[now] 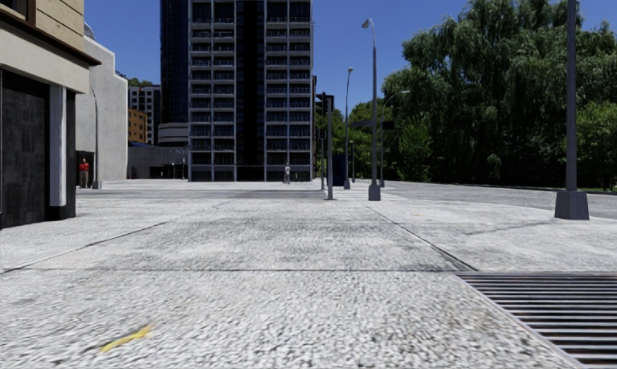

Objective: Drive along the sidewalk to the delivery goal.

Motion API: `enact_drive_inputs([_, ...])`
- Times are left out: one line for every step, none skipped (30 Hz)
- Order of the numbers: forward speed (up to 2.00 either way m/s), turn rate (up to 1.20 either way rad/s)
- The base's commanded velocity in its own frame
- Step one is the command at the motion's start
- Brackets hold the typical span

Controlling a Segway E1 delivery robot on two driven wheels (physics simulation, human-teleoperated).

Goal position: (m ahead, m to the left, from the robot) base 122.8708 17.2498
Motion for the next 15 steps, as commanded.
enact_drive_inputs([2.00, 0.00])
enact_drive_inputs([2.00, 0.00])
enact_drive_inputs([2.00, 0.00])
enact_drive_inputs([2.00, 0.00])
enact_drive_inputs([2.00, 0.00])
enact_drive_inputs([2.00, 0.00])
enact_drive_inputs([2.00, 0.00])
enact_drive_inputs([2.00, 0.00])
enact_drive_inputs([2.00, 0.00])
enact_drive_inputs([2.00, 0.00])
enact_drive_inputs([2.00, 0.00])
enact_drive_inputs([2.00, 0.00])
enact_drive_inputs([2.00, 0.00])
enact_drive_inputs([2.00, 0.00])
enact_drive_inputs([2.00, 0.00])
